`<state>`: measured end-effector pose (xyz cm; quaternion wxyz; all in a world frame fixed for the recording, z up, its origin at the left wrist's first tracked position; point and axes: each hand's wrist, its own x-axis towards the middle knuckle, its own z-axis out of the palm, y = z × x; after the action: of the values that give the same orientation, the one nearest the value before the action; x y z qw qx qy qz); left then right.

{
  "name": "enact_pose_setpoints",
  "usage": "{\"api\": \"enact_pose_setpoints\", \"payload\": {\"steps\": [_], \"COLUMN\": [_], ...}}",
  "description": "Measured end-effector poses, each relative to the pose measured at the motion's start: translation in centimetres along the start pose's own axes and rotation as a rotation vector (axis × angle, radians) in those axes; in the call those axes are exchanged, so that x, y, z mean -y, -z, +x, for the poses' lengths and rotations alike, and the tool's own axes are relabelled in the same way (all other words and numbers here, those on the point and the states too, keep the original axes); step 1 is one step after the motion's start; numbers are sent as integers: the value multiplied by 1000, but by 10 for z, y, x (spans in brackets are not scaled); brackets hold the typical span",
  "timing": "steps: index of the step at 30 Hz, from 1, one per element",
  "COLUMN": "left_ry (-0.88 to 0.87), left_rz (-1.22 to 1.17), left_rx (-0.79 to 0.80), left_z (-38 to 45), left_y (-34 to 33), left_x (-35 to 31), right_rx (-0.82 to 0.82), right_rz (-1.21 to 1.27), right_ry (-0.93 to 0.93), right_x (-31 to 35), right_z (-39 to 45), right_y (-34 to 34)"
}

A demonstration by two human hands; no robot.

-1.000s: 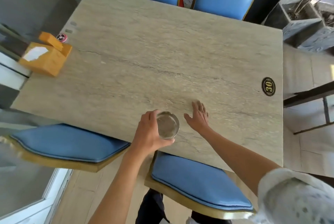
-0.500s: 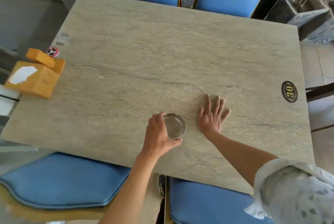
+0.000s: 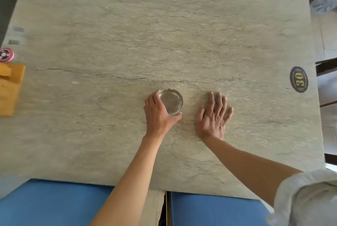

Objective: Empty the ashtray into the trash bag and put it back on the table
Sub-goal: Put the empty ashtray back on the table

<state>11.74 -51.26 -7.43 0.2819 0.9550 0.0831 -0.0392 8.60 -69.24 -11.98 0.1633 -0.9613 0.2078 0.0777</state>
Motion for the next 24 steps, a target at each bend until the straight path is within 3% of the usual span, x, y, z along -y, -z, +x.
{"api": "enact_pose_setpoints", "payload": {"steps": [24], "left_ry": [-8], "left_rz": [-56], "left_rx": [-51], "left_z": [116], "left_y": [-22], "left_x": [-31], "right_rx": [5], "right_rz": [-10], "right_ry": [-34], "right_x": [2], "right_z": [2], "right_y": [3]}}
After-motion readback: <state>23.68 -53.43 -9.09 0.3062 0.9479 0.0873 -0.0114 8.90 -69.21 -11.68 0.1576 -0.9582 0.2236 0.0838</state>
